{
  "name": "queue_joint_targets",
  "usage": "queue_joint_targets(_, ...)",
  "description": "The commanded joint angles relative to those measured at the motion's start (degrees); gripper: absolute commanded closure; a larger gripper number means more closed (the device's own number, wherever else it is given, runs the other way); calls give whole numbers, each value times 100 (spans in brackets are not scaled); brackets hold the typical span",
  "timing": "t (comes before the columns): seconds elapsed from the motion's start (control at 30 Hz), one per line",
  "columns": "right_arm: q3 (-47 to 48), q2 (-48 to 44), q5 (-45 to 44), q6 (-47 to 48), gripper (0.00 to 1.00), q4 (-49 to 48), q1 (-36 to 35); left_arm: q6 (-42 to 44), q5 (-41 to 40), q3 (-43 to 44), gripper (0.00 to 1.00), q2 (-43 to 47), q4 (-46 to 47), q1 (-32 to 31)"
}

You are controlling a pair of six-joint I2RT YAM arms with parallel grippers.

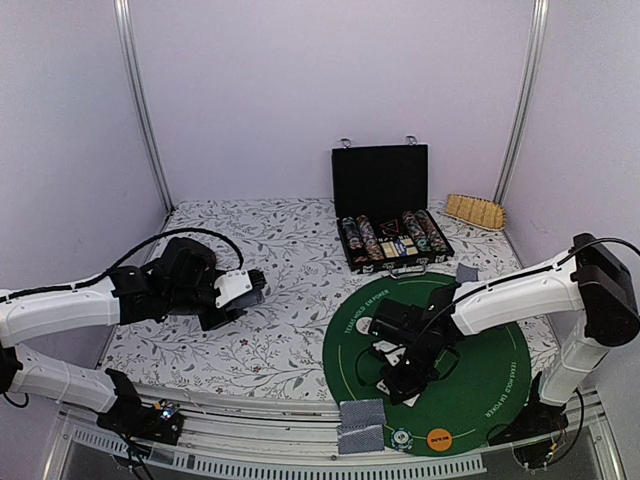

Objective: Distribute texas hold em gaming equipment
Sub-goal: Pick up the poker card from the face-down deck piles.

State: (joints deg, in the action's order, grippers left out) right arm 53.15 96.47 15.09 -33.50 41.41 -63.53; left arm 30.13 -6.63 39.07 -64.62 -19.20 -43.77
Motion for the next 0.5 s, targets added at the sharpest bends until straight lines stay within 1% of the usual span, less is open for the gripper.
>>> queue_joint_targets(0.0, 134, -270, -216, 135, 97, 72, 99, -21, 99, 83, 47, 2, -6, -58)
queue_joint_targets(0.03, 249, -383, -126, 252, 97, -2, 95, -10, 107, 83, 47, 2, -5, -58)
queue_joint_targets(0.07, 361, -538, -86, 421, 92, -118, 100, 7, 128, 83, 47, 2, -5, -67)
queue_joint_targets(0.13, 611, -906, -220, 599, 60, -417, 114, 65, 158, 79, 47, -5, 0, -81)
queue_joint_targets(0.2, 860, -1173, -186, 858, 32, -864, 248, 112, 156, 70, 47, -7, 20, -93)
queue_joint_targets(0.23, 1006, -1235, -88, 1009, 11, -1170, 355, 127, 158, 66, 47, -7, 29, -107)
queue_joint_targets(0.27, 1117, -1241, 38, 1130, 1, -1495, 477, 137, 155, 66, 47, -13, 26, -128)
queue_joint_targets(0.33, 1311, -1109, 451, 1400, 1, -2271, 774, 171, 158, 67, 48, -32, 38, -149)
queue_joint_targets(0.37, 1407, -983, 716, 1471, 1, -2856, 936, 200, 156, 66, 48, -33, 41, -156)
queue_joint_targets(0.43, 1519, -651, 1208, 1395, 1, -3768, 1276, 228, 95, 47, 48, -22, 84, -178)
queue_joint_targets(0.47, 1549, -450, 1534, 1212, 1, -4224, 1459, 241, 70, 28, 48, -5, 109, -188)
